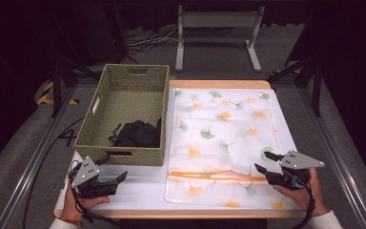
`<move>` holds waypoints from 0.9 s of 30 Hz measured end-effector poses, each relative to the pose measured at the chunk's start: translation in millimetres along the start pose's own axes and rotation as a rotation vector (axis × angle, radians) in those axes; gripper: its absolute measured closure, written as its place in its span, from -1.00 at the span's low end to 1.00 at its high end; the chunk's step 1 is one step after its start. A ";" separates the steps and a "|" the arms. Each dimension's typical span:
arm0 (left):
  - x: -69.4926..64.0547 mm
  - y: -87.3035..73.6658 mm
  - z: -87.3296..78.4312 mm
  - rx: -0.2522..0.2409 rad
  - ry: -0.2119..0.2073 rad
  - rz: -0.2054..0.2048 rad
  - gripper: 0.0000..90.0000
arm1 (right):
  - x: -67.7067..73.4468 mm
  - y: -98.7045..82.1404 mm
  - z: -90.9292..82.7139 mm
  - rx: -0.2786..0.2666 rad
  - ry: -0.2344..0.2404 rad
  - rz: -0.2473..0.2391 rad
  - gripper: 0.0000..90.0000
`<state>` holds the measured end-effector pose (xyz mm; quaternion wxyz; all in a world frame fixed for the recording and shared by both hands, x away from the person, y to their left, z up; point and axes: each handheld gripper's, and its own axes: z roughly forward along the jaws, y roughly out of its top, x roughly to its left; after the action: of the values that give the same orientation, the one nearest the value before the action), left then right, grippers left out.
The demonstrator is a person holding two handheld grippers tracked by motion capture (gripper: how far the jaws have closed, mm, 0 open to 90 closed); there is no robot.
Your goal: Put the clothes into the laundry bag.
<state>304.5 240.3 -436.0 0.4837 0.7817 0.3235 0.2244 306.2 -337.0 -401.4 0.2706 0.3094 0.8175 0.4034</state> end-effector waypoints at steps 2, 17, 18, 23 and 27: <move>-0.4 0.0 0.1 0.001 -0.001 0.005 -0.63 | 1.1 -0.4 0.0 0.001 0.011 -0.003 0.02; -0.4 4.5 -3.7 -0.016 -0.034 0.014 -0.62 | 9.6 2.3 5.4 0.047 0.068 -0.031 0.04; -0.4 4.5 -3.7 -0.016 -0.034 0.014 -0.62 | 10.3 2.7 5.7 0.047 0.073 -0.030 0.04; 2.3 4.2 -2.2 -0.013 -0.034 0.005 -0.62 | 13.7 3.5 9.8 0.067 0.090 -0.043 0.04; 2.1 3.6 -0.8 -0.006 -0.037 0.005 -0.61 | 18.1 4.5 16.0 0.085 0.111 -0.050 0.04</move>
<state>306.4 241.2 -432.3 0.4913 0.7851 0.3120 0.2118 306.6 -313.9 -409.6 0.2212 0.2774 0.8551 0.3780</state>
